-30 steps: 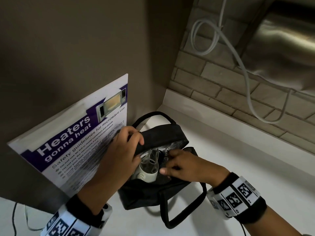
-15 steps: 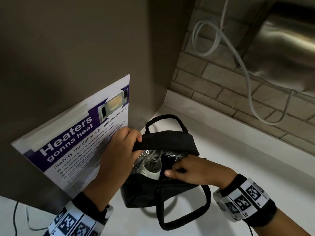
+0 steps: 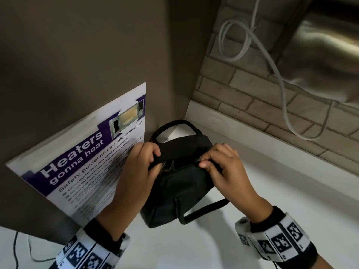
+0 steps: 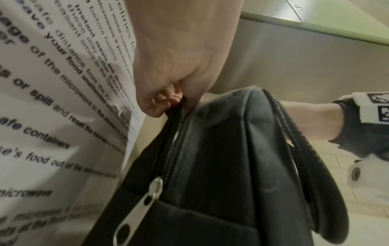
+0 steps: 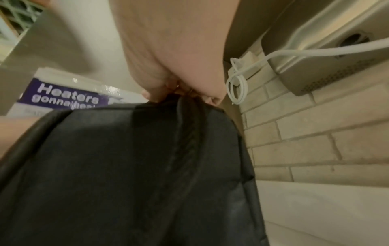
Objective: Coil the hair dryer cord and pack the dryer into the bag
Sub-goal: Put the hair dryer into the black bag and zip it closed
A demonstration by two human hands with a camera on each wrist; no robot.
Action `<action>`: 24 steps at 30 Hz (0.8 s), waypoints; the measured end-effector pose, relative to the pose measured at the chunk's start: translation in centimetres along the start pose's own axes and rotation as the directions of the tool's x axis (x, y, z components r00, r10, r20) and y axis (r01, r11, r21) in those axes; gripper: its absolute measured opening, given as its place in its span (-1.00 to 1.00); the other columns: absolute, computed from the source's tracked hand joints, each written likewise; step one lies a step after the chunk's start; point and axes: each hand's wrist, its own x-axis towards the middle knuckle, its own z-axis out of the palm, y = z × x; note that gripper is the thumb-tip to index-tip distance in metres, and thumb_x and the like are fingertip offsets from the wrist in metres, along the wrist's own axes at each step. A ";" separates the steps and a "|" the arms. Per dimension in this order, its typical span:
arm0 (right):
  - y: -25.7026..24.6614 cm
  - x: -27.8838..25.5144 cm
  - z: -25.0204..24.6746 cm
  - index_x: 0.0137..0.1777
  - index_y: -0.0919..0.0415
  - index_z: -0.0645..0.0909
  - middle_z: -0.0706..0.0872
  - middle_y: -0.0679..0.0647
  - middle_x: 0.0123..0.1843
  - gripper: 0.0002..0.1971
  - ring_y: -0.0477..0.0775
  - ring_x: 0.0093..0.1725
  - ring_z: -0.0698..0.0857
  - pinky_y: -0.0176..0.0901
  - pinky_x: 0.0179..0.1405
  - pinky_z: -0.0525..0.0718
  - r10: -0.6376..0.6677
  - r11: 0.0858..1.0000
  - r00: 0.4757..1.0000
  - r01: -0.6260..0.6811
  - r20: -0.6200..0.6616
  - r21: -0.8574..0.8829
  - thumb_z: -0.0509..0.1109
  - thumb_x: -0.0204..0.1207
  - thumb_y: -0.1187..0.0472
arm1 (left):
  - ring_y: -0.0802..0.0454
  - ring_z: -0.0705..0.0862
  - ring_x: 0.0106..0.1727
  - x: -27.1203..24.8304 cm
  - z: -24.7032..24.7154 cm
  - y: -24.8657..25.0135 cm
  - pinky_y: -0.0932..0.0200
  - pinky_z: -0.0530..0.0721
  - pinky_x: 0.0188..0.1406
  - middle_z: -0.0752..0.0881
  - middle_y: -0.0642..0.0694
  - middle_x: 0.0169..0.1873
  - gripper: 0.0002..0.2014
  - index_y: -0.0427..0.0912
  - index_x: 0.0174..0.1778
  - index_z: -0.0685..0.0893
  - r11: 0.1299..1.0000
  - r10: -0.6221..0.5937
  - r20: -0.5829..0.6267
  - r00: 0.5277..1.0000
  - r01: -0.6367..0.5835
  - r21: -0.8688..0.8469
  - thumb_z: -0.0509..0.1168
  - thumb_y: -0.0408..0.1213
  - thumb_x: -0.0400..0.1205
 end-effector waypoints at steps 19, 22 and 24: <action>1.6 -0.7 0.1 -0.14 0.02 0.64 0.50 -0.25 -0.15 -0.85 -0.18 -0.05 0.46 -0.17 0.03 0.31 0.010 0.992 0.998 -0.018 -0.064 -0.127 0.25 0.58 0.15 | 0.22 0.41 -0.43 -1.0 1.6 -0.3 0.40 0.33 -0.43 0.34 0.14 -0.39 -0.62 -0.03 -0.13 0.39 0.984 -0.171 -0.002 0.985 0.170 -0.058 0.37 -0.57 0.43; 1.2 -0.5 0.2 -0.14 0.04 0.64 0.50 -0.24 -0.13 -0.85 -0.10 -0.04 0.51 -0.09 0.05 0.33 0.009 0.988 0.998 -0.018 -0.062 -0.152 0.27 0.56 0.25 | 0.16 0.44 -0.43 -1.4 1.8 -1.0 0.39 0.33 -0.45 0.38 0.07 -0.40 -0.70 -0.06 -0.12 0.38 0.975 -0.207 -0.002 0.978 0.206 -0.082 0.37 -0.46 0.48; 1.3 -0.4 0.1 -0.14 0.05 0.63 0.52 -0.20 -0.13 -0.84 -0.07 -0.04 0.51 -0.02 0.06 0.38 0.077 0.984 0.992 -0.092 -0.098 -0.155 0.23 0.57 0.24 | 0.11 0.46 -0.43 -1.9 1.8 -1.9 0.35 0.32 -0.48 0.40 0.05 -0.41 -0.80 -0.10 -0.15 0.39 0.976 -0.215 0.033 0.976 0.216 -0.016 0.34 -0.29 0.55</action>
